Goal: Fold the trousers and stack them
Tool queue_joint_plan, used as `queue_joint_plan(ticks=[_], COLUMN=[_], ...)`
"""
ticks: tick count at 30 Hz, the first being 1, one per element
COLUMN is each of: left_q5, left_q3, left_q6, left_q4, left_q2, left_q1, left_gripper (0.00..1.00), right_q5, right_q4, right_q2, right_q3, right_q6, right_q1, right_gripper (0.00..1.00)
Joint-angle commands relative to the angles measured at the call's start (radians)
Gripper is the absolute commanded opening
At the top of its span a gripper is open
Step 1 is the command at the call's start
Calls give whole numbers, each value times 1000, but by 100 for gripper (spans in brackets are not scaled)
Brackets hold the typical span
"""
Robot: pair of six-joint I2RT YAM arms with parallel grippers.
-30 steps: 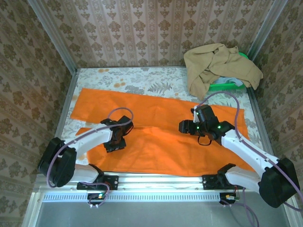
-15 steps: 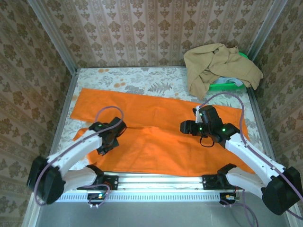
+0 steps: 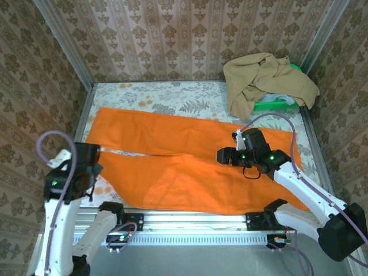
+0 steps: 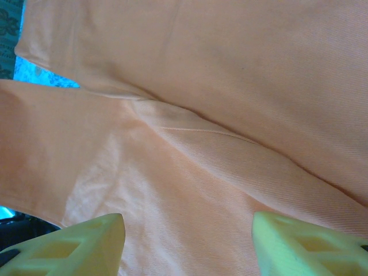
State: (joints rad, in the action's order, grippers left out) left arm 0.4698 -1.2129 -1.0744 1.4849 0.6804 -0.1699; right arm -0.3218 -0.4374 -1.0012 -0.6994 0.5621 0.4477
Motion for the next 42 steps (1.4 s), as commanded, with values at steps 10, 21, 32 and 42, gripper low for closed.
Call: queue_joint_plan(ticks=[10,21,32,42], left_q5=[96,-420,-751,-904], left_q3=[-156,-330,-372,-232], left_q6=[181,577,614,551], left_q4=[19,-307,-404,-522], left_q2=[-14,297,320,257], left_q1=[70,321,443,416], left_gripper=[100,94,90,89], right_q5=[-23,163,-16,-103], right_q4=[-28,-36,-429,-313], right_q2=[-25,-798,-1696,-1773], right_q3=[-76,-694,-1909,-1925], right_q6=[-12,-184,-213,-87], right_q1=[4,442,580,636], right_gripper=[63,61,72,34])
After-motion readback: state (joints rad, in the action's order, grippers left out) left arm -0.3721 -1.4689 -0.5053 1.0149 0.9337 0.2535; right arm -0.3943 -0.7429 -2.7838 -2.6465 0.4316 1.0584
